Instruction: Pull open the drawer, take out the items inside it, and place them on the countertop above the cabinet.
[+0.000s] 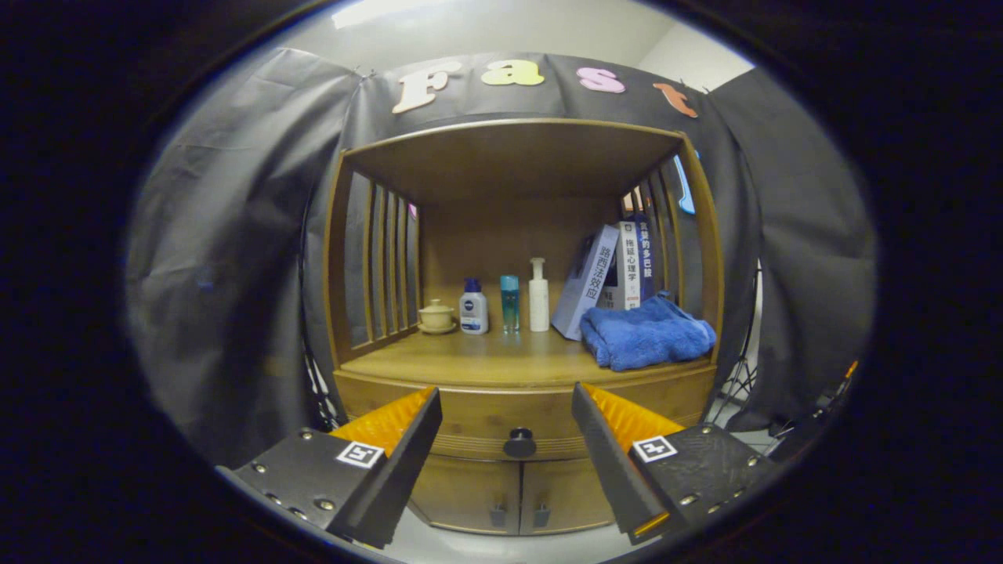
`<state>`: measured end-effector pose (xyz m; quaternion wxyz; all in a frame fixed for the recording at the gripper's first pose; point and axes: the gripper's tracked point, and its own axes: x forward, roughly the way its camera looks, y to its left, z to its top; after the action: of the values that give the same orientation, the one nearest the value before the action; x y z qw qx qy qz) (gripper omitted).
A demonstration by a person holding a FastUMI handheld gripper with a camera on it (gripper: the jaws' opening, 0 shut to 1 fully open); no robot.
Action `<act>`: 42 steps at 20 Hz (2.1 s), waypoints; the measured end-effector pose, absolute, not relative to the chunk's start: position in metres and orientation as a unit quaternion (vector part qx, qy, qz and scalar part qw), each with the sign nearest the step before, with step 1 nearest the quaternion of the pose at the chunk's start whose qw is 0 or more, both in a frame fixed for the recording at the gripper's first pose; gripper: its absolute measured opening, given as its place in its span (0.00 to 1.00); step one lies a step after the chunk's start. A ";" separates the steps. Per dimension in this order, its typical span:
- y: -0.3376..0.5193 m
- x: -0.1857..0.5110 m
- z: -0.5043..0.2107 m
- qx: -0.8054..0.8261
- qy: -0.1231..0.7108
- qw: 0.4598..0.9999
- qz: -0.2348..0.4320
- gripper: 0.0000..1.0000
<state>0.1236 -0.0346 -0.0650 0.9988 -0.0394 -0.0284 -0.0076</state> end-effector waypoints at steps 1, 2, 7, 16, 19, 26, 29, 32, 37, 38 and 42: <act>-0.039 0.134 -0.064 -0.033 -0.034 0.999 -0.010 1.00; -0.041 0.143 -0.063 -0.024 -0.038 0.999 -0.010 1.00; -0.070 0.182 -0.092 -0.012 -0.023 0.999 -0.039 0.99; -0.078 0.222 -0.143 -0.016 0.019 0.999 -0.032 1.00; -0.070 0.226 -0.150 -0.011 0.022 0.999 -0.022 0.99; -0.055 0.238 -0.178 -0.020 0.047 0.999 -0.004 0.57; -0.050 0.237 -0.195 -0.050 0.067 0.996 -0.004 0.57; -0.053 0.235 -0.200 -0.047 0.072 0.996 -0.013 0.50; -0.052 0.237 -0.200 0.002 0.060 0.998 -0.009 0.44; -0.053 0.238 -0.200 0.002 0.056 0.998 -0.016 0.43; -0.053 0.235 -0.201 -0.061 0.043 0.997 -0.021 0.38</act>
<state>0.2348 -0.0530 -0.2008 0.9970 -0.0613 0.0433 -0.0208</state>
